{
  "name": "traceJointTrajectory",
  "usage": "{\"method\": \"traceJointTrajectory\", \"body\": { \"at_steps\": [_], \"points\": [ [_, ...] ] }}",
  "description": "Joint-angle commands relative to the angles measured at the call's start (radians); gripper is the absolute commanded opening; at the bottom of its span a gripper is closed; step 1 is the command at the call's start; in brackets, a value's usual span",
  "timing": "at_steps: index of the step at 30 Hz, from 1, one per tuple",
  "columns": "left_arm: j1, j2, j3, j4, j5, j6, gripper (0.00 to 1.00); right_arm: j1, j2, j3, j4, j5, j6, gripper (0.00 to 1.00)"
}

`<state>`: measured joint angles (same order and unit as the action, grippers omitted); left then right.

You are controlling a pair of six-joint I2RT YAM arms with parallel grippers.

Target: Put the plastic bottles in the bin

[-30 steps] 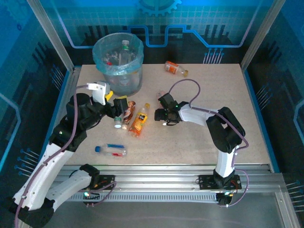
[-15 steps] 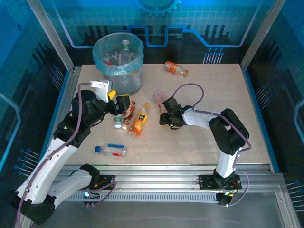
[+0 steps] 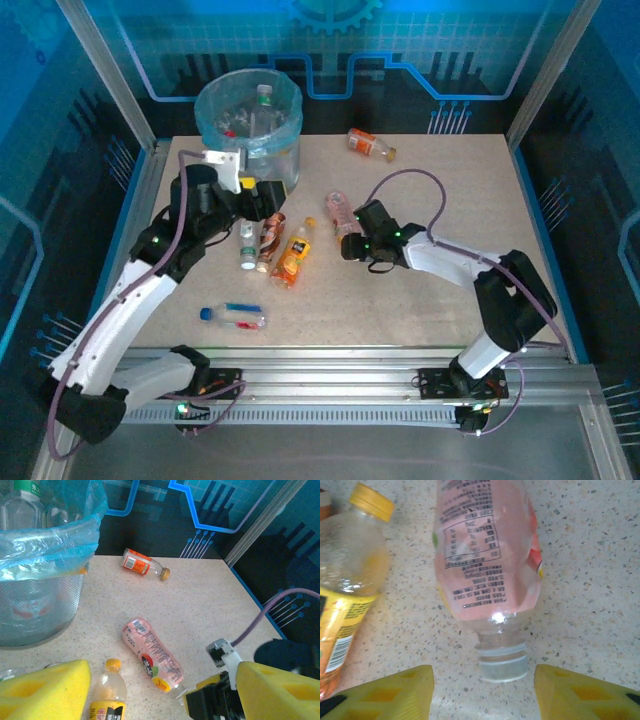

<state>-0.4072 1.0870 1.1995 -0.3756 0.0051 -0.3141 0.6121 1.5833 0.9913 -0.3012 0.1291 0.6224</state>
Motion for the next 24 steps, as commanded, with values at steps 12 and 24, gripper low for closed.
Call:
{"method": "traceJointTrajectory", "body": {
  "at_steps": [12, 24],
  "points": [
    [-0.005, 0.222, 0.136, 0.046, 0.140, -0.176, 0.75, 0.000, -0.310, -0.147, 0.079, -0.039, -0.140, 0.52],
    [-0.045, 0.337, 0.250, -0.020, 0.176, -0.209, 0.70, 0.062, -0.515, -0.265, 0.243, -0.018, -0.245, 0.52]
  ]
}}
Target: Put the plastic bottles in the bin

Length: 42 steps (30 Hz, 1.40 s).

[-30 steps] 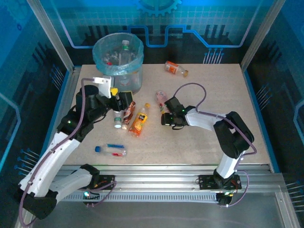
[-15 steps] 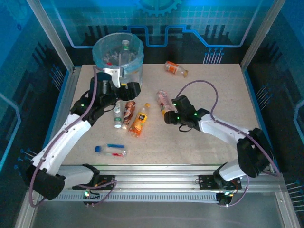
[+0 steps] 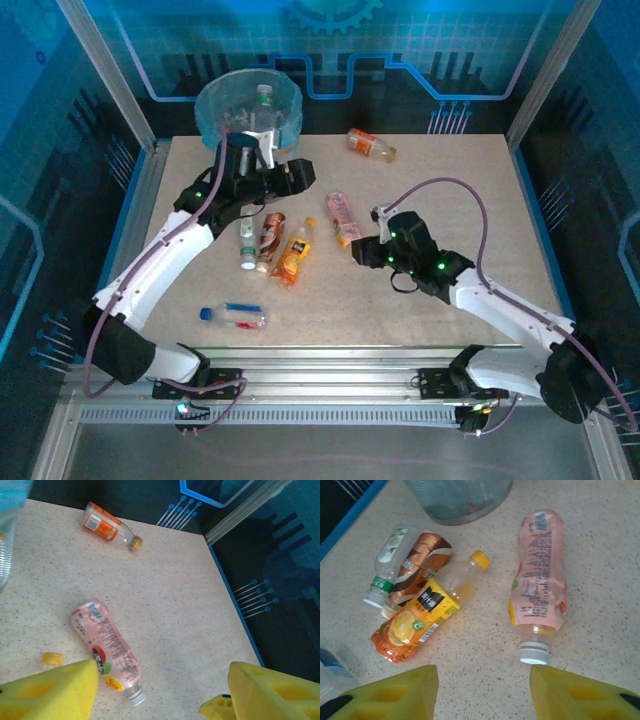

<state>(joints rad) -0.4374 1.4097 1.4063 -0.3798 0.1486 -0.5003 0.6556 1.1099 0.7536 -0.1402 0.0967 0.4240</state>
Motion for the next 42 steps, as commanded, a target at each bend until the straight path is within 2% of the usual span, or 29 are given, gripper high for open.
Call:
{"method": "traceJointTrajectory", "body": {
  "at_steps": [1, 12, 17, 42],
  "points": [
    [-0.019, 0.019, 0.047, -0.013, 0.028, -0.023, 0.70, 0.022, -0.052, -0.037, 0.091, 0.019, -0.053, 0.52],
    [-0.070, 0.089, 0.117, -0.018, 0.073, -0.011, 0.70, 0.090, -0.097, -0.041, 0.124, 0.069, -0.127, 0.53],
    [-0.072, 0.090, 0.117, -0.015, 0.087, -0.006, 0.73, 0.101, -0.091, -0.038, 0.115, 0.089, -0.110, 0.53],
    [-0.074, 0.112, 0.111, 0.036, 0.163, -0.052, 0.75, 0.128, -0.143, -0.047, 0.133, 0.097, -0.115, 0.51]
  ]
}}
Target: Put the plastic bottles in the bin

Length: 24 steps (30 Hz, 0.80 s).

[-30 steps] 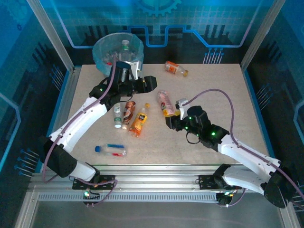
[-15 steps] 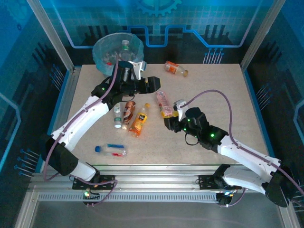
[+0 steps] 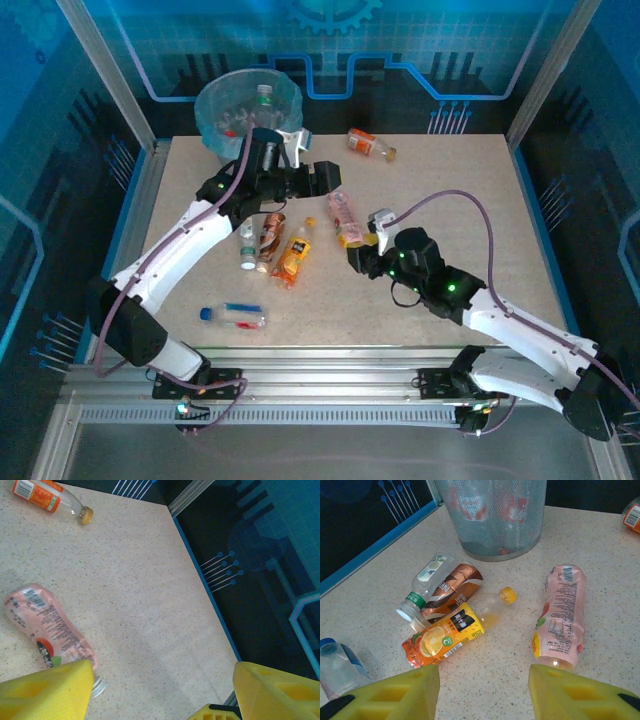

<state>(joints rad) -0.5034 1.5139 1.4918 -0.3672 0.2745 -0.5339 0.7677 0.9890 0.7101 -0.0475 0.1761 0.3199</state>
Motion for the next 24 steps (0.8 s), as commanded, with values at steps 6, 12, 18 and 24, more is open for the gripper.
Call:
{"method": "traceJointTrajectory", "body": {
  "at_steps": [6, 12, 18, 24],
  "points": [
    [-0.010, 0.014, 0.025, 0.039, 0.049, -0.026, 0.75, 0.025, -0.028, 0.002, 0.051, 0.014, -0.015, 0.51],
    [-0.016, 0.034, 0.031, 0.054, 0.073, -0.036, 0.76, 0.039, -0.045, 0.003, 0.064, 0.010, -0.024, 0.51],
    [-0.025, 0.049, 0.039, 0.065, 0.087, -0.030, 0.74, 0.057, -0.067, -0.004, 0.097, -0.007, -0.039, 0.51],
    [-0.032, 0.054, 0.042, 0.069, 0.103, -0.029, 0.66, 0.070, -0.072, -0.002, 0.104, -0.003, -0.051, 0.51]
  ]
}}
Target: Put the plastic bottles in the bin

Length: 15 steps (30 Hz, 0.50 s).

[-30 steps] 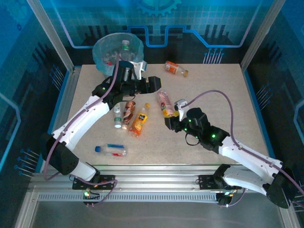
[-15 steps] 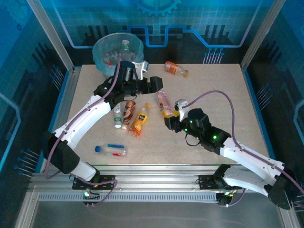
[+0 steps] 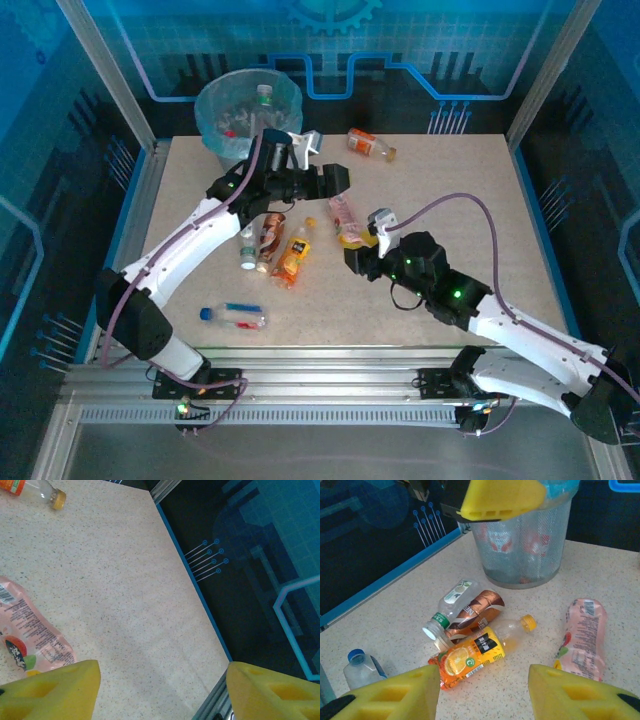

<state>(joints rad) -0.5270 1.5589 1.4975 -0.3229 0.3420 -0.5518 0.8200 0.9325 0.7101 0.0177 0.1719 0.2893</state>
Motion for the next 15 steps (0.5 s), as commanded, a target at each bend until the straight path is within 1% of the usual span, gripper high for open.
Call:
{"method": "traceJointTrajectory", "body": {
  "at_steps": [1, 6, 12, 15],
  "points": [
    [-0.008, 0.007, 0.036, 0.025, 0.035, -0.011, 0.65, 0.019, -0.016, 0.000, 0.038, 0.003, -0.021, 0.51],
    [-0.008, -0.014, 0.033, 0.028, 0.031, -0.011, 0.64, 0.022, -0.014, 0.004, 0.034, 0.011, -0.021, 0.51],
    [-0.007, -0.029, 0.021, 0.043, 0.036, -0.018, 0.69, 0.030, -0.019, 0.009, 0.034, 0.011, -0.019, 0.50],
    [-0.011, -0.025, 0.020, 0.044, 0.044, -0.019, 0.68, 0.033, -0.024, 0.015, 0.037, 0.012, -0.020, 0.50]
  ]
}}
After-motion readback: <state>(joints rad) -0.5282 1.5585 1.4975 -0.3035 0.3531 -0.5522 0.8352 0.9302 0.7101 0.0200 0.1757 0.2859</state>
